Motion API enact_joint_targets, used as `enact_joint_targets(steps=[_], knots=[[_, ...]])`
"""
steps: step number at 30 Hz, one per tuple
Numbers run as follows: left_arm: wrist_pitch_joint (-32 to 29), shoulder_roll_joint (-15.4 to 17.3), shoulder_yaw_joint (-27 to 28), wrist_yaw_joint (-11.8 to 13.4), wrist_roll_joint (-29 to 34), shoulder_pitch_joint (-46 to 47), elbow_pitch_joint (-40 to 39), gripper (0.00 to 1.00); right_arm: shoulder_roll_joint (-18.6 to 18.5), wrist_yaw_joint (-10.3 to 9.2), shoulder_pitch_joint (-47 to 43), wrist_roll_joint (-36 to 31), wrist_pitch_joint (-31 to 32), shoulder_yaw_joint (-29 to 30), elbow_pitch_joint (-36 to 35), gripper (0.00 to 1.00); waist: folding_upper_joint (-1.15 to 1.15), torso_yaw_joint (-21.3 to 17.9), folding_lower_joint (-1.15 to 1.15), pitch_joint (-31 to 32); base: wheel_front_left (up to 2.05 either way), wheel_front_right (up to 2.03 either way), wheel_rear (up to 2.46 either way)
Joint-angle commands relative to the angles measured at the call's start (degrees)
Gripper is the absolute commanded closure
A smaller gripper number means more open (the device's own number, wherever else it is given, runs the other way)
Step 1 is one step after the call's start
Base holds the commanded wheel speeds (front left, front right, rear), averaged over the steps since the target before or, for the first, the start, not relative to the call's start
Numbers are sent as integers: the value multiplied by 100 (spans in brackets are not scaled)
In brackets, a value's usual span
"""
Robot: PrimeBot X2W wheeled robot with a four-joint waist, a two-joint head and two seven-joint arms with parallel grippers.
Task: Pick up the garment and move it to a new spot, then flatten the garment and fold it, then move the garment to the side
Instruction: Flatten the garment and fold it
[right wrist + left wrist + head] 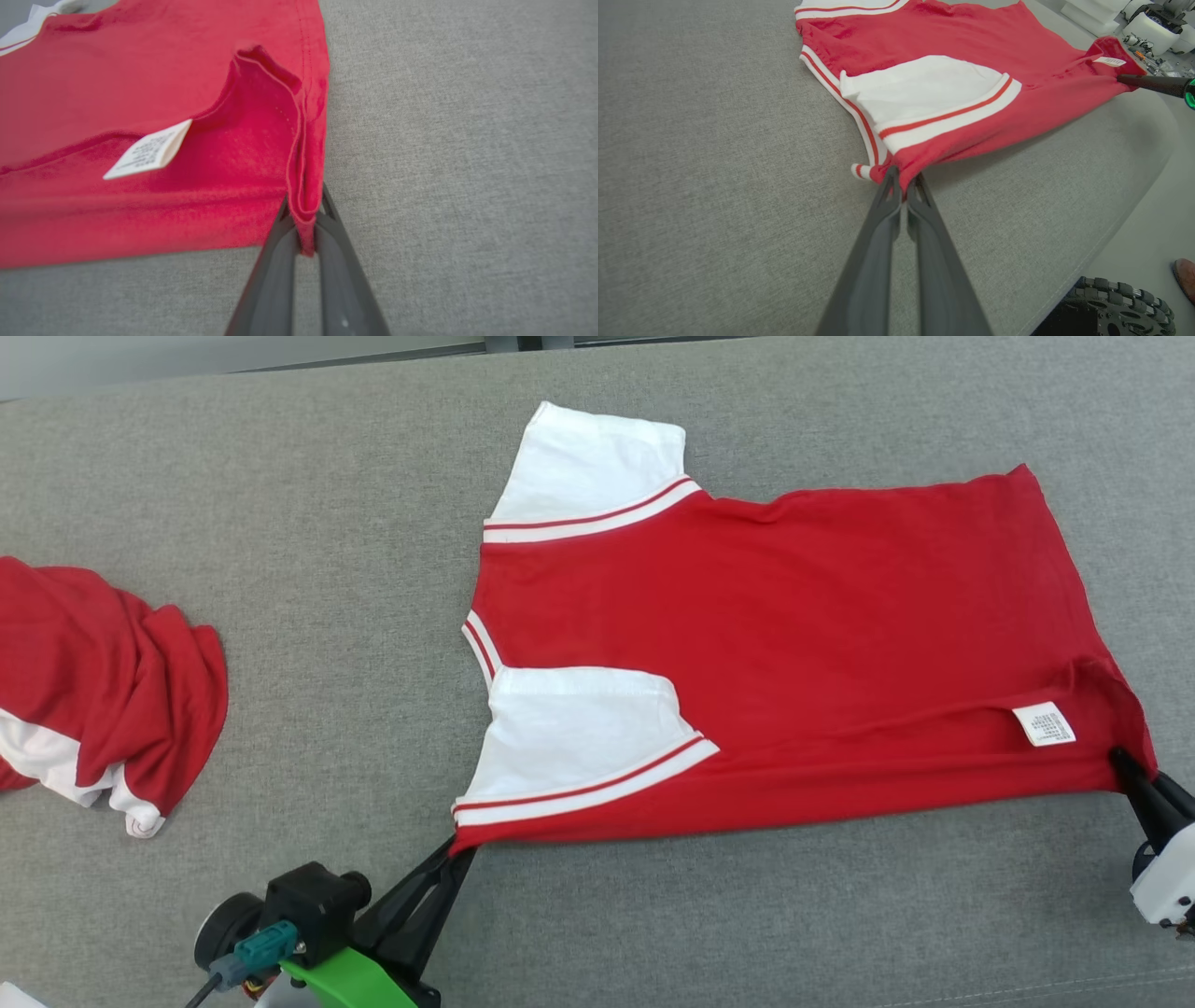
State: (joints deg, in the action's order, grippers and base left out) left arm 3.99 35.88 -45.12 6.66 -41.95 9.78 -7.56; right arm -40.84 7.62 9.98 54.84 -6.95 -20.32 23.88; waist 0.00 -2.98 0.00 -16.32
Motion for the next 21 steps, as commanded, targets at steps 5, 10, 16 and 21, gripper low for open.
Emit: enact_joint_targets(steps=[5,10,16,21], knots=[[-52,-77,-23,105,-127,-146,221,11,104,-18,-143,-321,5,207,337,0,0,9,0,99,0,0,0],[223,-157,154,309,-121,-208,191,0,120,-18,-217,-787,-426,582,361,0,0,18,0,167,0,0,0],[733,-122,567,594,-43,-186,-80,0,470,-18,-280,-1560,-754,1055,-126,0,0,-38,0,221,0,0,0],[994,-140,955,732,161,77,-253,0,1022,-18,-220,-2006,-806,1192,-625,0,0,-106,0,254,0,0,0]])
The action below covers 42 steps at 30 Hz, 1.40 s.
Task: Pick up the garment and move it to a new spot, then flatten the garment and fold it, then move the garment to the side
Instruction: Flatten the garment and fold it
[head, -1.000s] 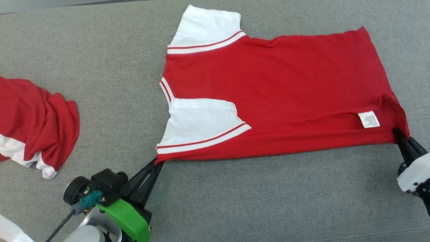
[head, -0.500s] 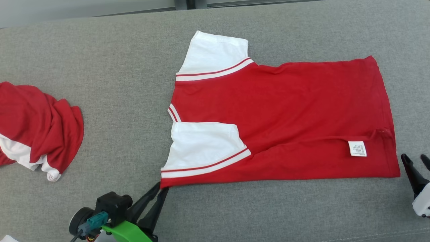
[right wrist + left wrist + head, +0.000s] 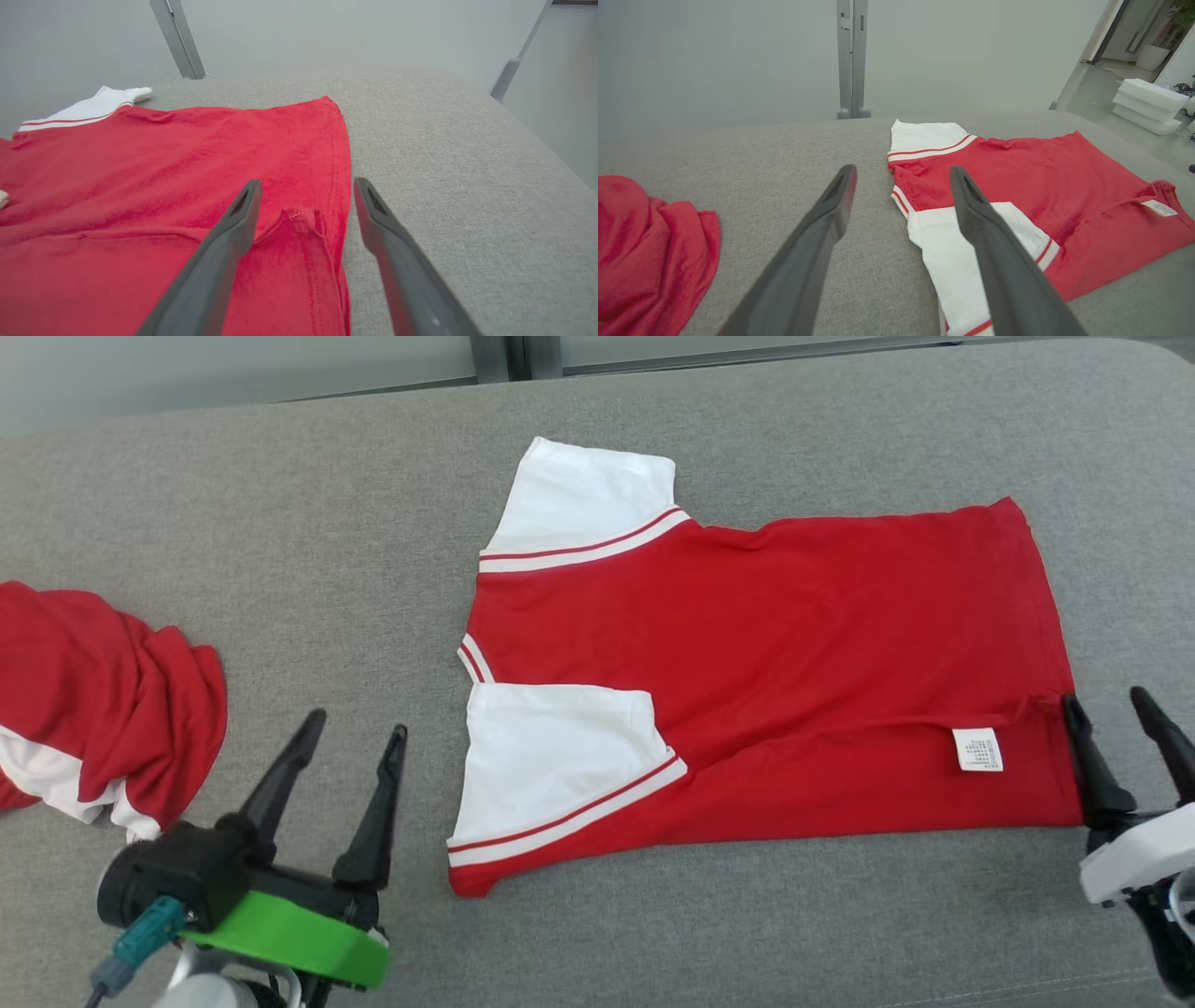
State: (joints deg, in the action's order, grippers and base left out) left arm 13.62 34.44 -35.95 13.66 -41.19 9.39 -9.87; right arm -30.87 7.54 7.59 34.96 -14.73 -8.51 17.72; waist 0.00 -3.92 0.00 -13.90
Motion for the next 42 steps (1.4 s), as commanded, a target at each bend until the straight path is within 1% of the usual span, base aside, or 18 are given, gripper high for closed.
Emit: enact_joint_targets(steps=[1,4,6,12,16,19,22,23,24,25,26,29,31,35,39,40,41,42], knots=[[65,-41,127,42,117,188,-29,0,132,-11,28,-93,-33,-3,-57,0,0,-17,0,28,0,0,0],[112,-127,264,45,223,299,-10,0,392,-11,16,-164,-37,-37,-19,0,0,-38,0,96,0,0,0],[134,-195,335,18,282,327,-32,0,543,-11,-53,-85,14,-77,39,0,0,-52,0,118,0,0,0],[168,-289,386,-22,512,89,-94,0,625,-9,-162,88,259,153,484,0,0,-91,0,63,0,0,0],[161,-425,421,-59,684,-27,-110,0,702,-10,-144,270,567,316,873,0,0,-30,0,-24,0,0,0],[157,-521,435,-113,791,-40,-90,0,746,-10,-122,450,725,305,1105,0,0,46,0,-81,0,0,0],[158,-597,475,-164,840,-52,-66,0,762,-9,-44,659,792,153,1237,0,0,98,0,-135,0,0,0],[157,-619,489,-185,853,-58,-57,0,735,-8,-36,714,810,71,1281,68,0,119,0,-153,0,0,0],[158,-633,505,-204,873,-67,-43,0,695,-5,-29,731,809,-15,1299,90,0,131,0,-162,0,0,0],[157,-653,527,-217,896,-73,-28,0,644,-5,-42,771,801,-101,1326,100,0,145,0,-171,0,0,0],[158,-665,545,-241,911,-79,-21,0,589,-5,-59,799,780,-147,1339,100,0,154,0,-176,0,0,0],[158,-701,634,-262,957,-102,-19,0,216,-19,-169,699,662,-281,1335,100,0,149,0,-203,0,0,0],[158,-720,693,-283,977,-120,-20,0,38,-20,-216,670,576,-281,1326,100,0,136,0,-217,0,0,0],[158,-760,747,-351,1034,-159,13,0,-213,-18,-247,662,523,-224,1230,100,0,105,0,-216,0,0,0],[157,-768,755,-410,1071,-169,69,0,-321,-17,-299,698,617,-160,1132,100,0,83,0,-185,0,0,0],[151,-759,746,-428,1069,-165,92,0,-328,-17,-298,673,649,-99,1146,94,0,79,0,-170,0,0,0],[151,-749,746,-443,1059,-150,106,0,-334,-17,-286,639,615,-33,1153,37,0,77,0,-154,0,0,0],[136,-719,753,-445,1064,-121,127,0,-314,-16,-250,610,519,63,1133,0,0,76,0,-137,0,0,0]])
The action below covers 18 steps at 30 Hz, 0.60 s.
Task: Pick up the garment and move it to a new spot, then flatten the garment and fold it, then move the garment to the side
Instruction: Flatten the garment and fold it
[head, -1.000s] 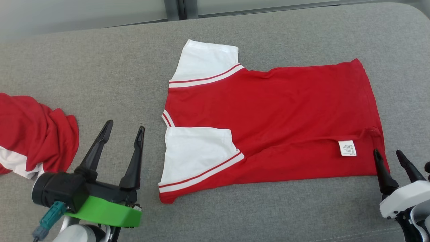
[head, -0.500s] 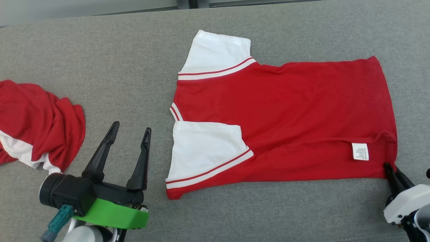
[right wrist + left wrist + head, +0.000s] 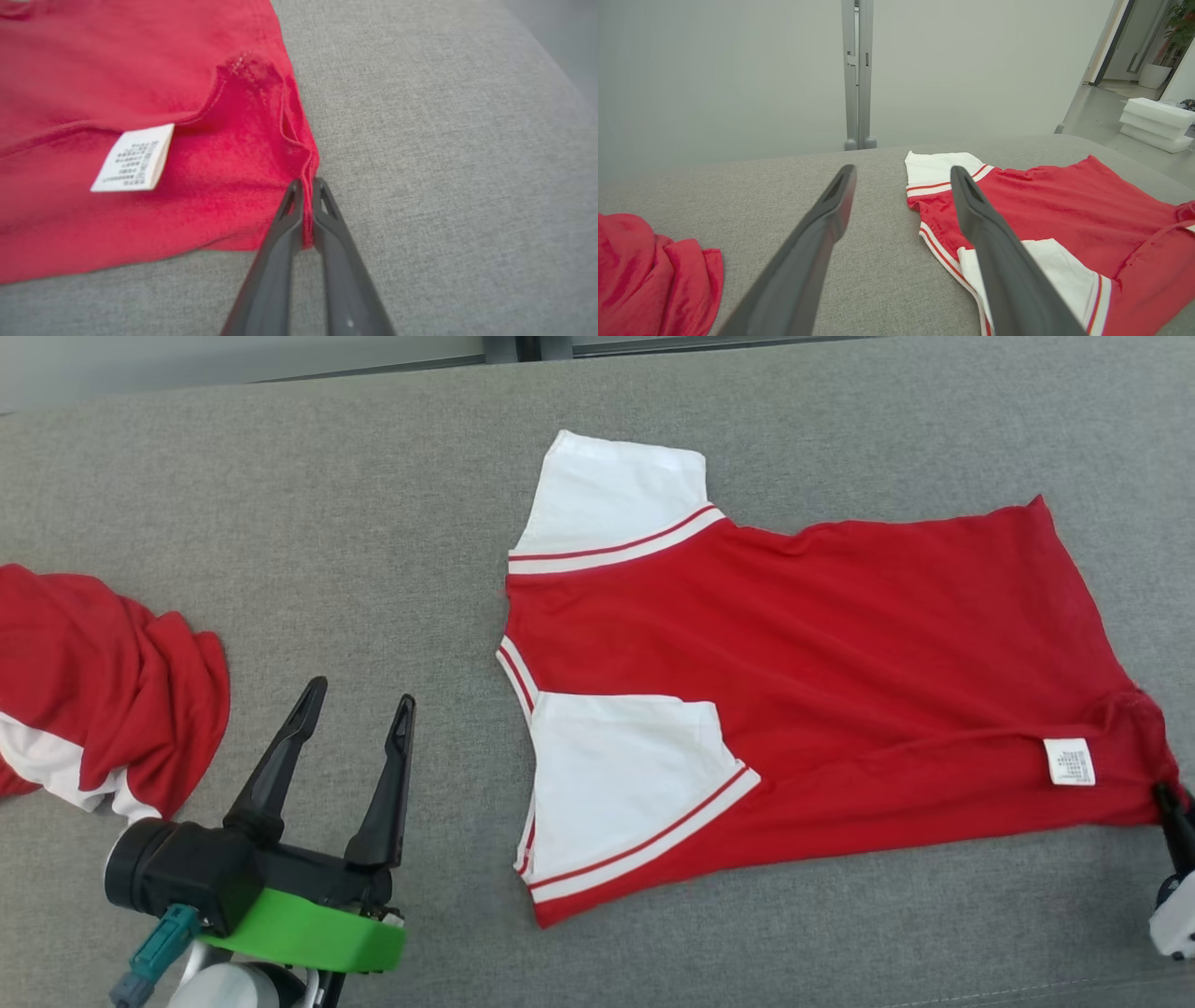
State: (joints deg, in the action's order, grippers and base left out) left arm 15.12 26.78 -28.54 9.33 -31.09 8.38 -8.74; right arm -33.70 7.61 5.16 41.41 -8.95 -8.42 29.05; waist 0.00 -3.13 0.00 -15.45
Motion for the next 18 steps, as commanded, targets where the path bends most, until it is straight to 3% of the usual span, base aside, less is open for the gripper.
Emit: enact_joint_targets(steps=[1,5,9,14,18], knots=[[-28,79,26,-14,73,24,30,0,17,-22,20,-45,-117,114,-55,0,0,-3,0,37,0,0,0],[-199,170,117,-6,55,310,71,0,86,-17,-3,-216,-317,222,-538,0,0,-26,0,101,0,0,0],[-690,322,110,-193,-28,828,187,0,199,-17,70,-534,-442,303,-1075,0,0,-89,0,67,0,0,0],[-1717,503,73,-700,-347,1993,505,0,437,-17,286,-871,-450,296,-1622,0,0,-196,0,-241,0,0,0],[-2740,420,-49,-1172,-789,3065,1006,0,602,-17,500,-1006,-389,234,-1856,0,0,-305,0,-614,0,0,0]])
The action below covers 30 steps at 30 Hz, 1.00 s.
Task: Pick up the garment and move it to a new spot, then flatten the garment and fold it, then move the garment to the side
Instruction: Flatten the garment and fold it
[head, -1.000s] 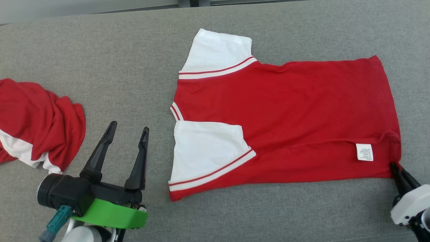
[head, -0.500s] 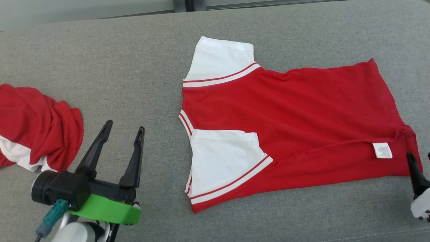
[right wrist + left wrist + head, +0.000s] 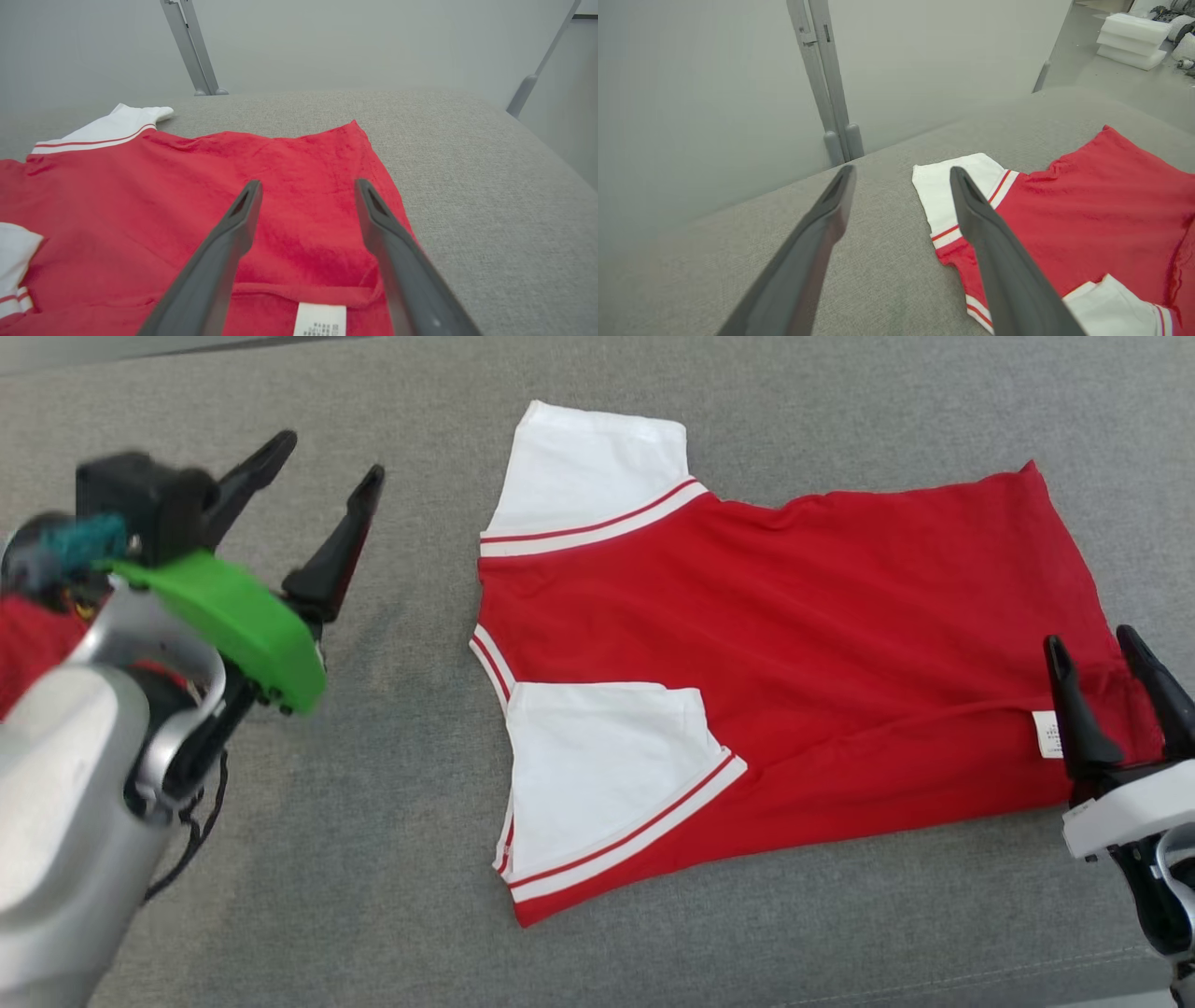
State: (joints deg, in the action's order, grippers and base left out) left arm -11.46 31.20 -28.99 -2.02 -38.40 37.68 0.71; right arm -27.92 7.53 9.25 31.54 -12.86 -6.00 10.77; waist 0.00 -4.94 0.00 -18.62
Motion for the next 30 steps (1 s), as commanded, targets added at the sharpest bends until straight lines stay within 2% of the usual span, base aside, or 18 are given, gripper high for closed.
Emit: enact_joint_targets(steps=[1,5,11,15,21,30], knots=[[-341,-58,-50,-125,-164,371,204,0,55,-9,127,-52,9,-23,-64,0,0,-149,0,-377,0,0,0],[-1419,-189,-205,-322,-602,1340,893,0,169,-9,324,-93,41,-97,-153,0,0,-328,0,-724,0,0,0],[-2304,-408,-400,-457,-923,2319,1801,0,289,-9,586,-78,-32,-260,-80,0,0,-702,0,-1131,0,0,0],[-2871,-352,-494,-500,-1156,2692,2193,0,405,-9,692,-16,-93,-396,-52,0,0,-971,0,-1332,0,0,0],[-2957,-334,-545,-524,-1161,3026,2527,0,535,-9,744,72,-173,-503,2,0,0,-1241,0,-1569,0,0,0],[-2792,-272,-758,-544,-949,3404,2839,0,653,-9,847,130,-232,-628,106,0,0,-1421,0,-1775,0,0,0]])
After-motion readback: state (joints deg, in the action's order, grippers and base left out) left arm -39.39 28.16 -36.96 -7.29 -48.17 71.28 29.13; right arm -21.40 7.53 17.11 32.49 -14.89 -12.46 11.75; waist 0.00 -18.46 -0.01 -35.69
